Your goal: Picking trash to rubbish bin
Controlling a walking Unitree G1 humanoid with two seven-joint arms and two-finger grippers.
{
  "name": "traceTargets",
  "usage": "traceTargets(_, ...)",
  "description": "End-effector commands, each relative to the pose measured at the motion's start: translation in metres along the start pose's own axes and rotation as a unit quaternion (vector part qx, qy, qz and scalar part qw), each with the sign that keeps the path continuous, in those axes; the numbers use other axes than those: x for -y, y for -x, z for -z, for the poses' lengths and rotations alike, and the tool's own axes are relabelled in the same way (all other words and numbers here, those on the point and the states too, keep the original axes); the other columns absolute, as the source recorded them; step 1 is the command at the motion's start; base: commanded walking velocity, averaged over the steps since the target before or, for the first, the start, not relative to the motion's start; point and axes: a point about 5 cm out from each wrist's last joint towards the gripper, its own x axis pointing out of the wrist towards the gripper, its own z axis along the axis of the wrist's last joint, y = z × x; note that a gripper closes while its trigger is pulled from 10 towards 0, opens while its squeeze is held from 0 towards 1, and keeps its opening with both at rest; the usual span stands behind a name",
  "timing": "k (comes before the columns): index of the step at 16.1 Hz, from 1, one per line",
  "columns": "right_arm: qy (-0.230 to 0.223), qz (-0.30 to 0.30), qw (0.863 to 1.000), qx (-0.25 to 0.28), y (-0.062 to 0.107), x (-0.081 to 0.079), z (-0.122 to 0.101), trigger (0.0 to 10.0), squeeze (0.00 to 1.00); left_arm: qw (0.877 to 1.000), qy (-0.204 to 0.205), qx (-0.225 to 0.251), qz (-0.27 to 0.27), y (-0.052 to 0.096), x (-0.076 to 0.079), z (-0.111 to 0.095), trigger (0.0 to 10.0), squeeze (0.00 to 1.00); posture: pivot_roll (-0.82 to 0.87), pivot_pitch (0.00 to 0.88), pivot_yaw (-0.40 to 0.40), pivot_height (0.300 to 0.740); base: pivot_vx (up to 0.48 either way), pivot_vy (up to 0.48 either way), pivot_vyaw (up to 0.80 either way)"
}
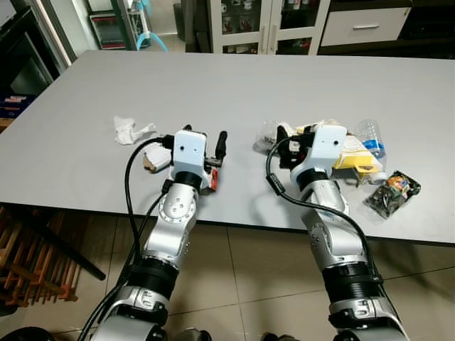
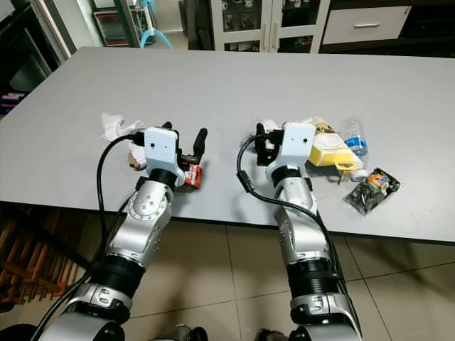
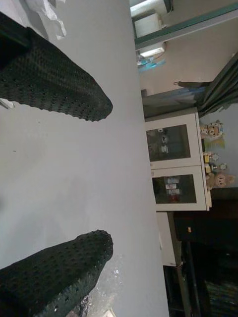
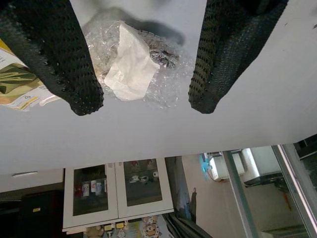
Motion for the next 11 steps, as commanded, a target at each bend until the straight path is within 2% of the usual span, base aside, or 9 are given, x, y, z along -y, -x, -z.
traceTargets(1, 0.004, -0.003, 1.0, -0.001, -0.003, -0.003, -0.0023, 10.0, 0.0, 1.0, -0.003, 0.005, 0.0, -0.0031, 0.0005, -0.0034, 10.0, 0.0, -0.05, 0.077, 0.051, 0.74, 0.0, 0.0, 0.0)
traceTargets(7, 0.004, -0.003, 1.0, -0.001, -0.003, -0.003, -0.0023, 10.0, 0.0, 1.0, -0.003, 0.005, 0.0, -0.0031, 0.0005, -0.0034, 10.0, 0.0, -0.05, 0.077, 0.051, 0.74, 0.0, 0.0, 0.0)
traceTargets(8, 0.006, -0.004, 1.0, -0.004, -0.003, -0.0036, -0.0018, 10.0, 0.0, 1.0, -0.004, 0.005, 0.0, -0.0031, 0.0006, -0.0034, 10.0, 0.0, 0.0, 0.0, 0.0, 0.74, 0.0, 0.0, 0.0)
traceTargets(9, 0.002, -0.012, 1.0, 0.002, -0.003, -0.006, -0.0021, 10.0, 0.0, 1.0, -0.007, 0.007, 0.002, -0.0045, 0.0018, -0.0048, 10.0, 0.0, -0.04, 0.084, 0.054, 0.74, 0.0, 0.0, 0.0)
traceTargets(11, 0.0, -0.015, 1.0, 0.005, -0.0031, -0.0071, -0.0026, 10.0, 0.0, 1.0, -0.008, 0.009, 0.003, -0.0053, 0.002, -0.0059, 10.0, 0.0, -0.04, 0.084, 0.054, 0.74, 0.0, 0.0, 0.0)
